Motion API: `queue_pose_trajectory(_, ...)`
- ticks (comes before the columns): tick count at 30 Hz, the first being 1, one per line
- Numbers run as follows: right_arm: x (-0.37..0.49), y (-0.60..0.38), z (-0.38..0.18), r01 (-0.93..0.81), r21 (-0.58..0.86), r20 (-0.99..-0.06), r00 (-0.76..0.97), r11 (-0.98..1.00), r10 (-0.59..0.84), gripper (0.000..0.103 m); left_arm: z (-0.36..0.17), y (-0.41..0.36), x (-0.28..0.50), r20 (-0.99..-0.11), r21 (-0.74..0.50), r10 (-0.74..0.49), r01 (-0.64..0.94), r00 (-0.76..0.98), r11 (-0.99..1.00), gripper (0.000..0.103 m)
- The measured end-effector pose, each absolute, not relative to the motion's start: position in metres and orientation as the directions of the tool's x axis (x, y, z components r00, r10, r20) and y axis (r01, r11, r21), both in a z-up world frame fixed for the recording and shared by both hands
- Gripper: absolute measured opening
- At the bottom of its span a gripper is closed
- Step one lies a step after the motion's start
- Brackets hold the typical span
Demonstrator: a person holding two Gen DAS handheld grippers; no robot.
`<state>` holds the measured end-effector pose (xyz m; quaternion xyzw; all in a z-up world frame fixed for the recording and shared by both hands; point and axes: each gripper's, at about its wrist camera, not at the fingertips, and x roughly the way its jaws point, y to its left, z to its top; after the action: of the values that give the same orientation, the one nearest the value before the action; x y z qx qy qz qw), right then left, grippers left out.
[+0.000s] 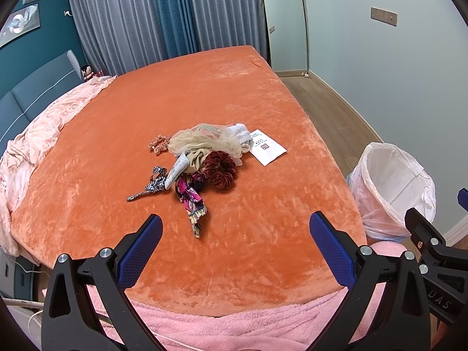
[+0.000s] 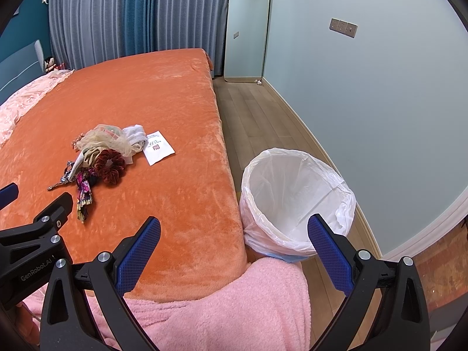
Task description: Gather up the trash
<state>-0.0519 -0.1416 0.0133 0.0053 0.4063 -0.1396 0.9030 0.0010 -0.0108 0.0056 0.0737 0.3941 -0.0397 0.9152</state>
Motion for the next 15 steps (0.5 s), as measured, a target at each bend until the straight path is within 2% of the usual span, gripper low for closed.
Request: queue_pose_trajectory(15, -0.041, -0.151, 0.017, 0.271, -0.1, -0.734, 0.629, 0.957, -0.254, 0.096, 0.002, -0.014, 0.006, -0.729, 0.104, -0.022, 0.142, 0.684, 0.984, 0.096)
